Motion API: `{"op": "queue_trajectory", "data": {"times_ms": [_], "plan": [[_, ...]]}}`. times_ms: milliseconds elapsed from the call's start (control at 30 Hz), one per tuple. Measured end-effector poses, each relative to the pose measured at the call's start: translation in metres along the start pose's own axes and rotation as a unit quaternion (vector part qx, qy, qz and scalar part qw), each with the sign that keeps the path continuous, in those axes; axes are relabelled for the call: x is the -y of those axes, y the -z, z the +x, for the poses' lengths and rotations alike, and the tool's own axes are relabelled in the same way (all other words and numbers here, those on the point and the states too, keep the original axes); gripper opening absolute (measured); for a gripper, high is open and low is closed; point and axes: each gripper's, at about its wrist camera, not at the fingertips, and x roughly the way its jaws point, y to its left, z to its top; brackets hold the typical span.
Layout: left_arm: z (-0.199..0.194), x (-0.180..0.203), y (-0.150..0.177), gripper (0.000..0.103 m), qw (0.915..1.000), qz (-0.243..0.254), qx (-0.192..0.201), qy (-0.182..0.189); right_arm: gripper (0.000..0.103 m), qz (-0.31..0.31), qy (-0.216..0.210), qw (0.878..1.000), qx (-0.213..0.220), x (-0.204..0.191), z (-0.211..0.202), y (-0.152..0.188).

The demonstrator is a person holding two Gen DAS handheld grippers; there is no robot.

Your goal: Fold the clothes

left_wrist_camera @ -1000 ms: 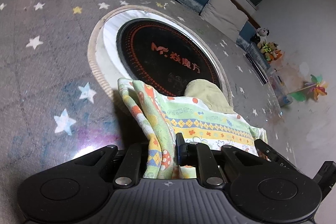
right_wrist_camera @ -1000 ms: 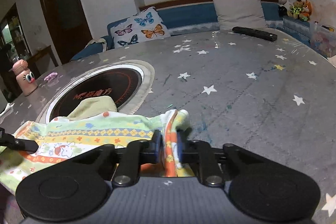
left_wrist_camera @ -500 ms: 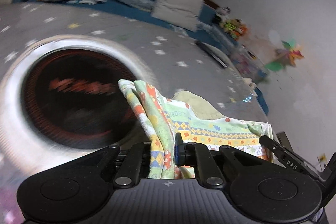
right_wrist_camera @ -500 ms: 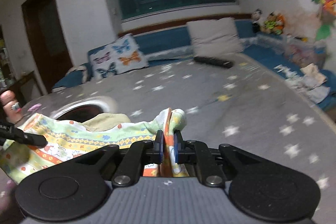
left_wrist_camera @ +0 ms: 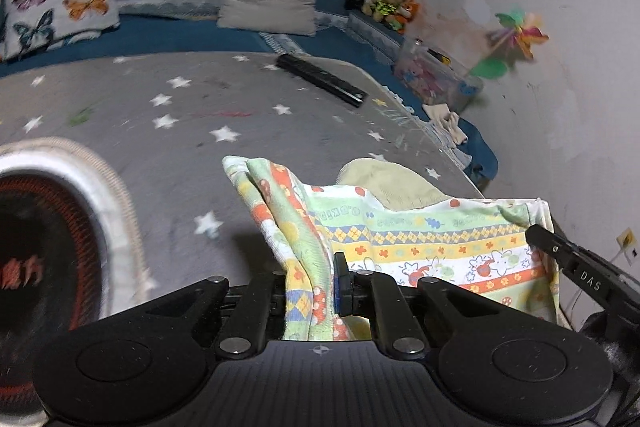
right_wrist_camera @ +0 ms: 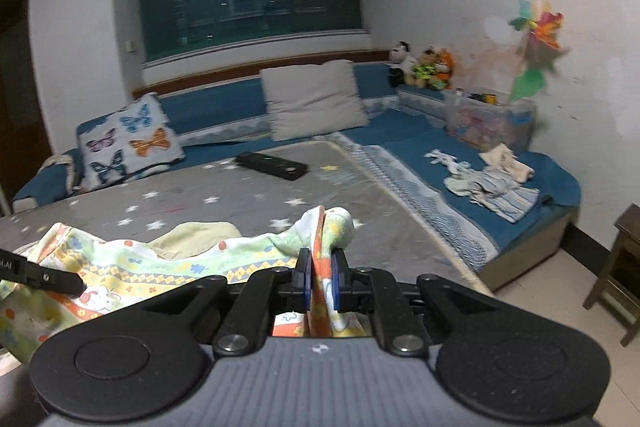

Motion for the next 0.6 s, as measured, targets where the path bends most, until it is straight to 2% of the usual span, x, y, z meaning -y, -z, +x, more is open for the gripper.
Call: {"op": "queue_trajectory", "data": {"times_ms": [233,500,600], "plan": [[0.027,0.023,-0.001,0.011,0.9992,0.037,-0.014,-0.008,0.009,0.006,0.028,1.0,-0.012,0.023,0.011,0.004],[0.038,0.032,0.006,0.011,0.9976,0.061,-0.024,-0.025,0.009,0.005,0.043,0.999,-0.028,0.032,0.023,0.014],[0.04,0.032,0.009,0.016,0.9969,0.065,-0.027,-0.034,0.009,0.001,0.048,0.998,-0.036,0.031,0.027,0.017]]}}
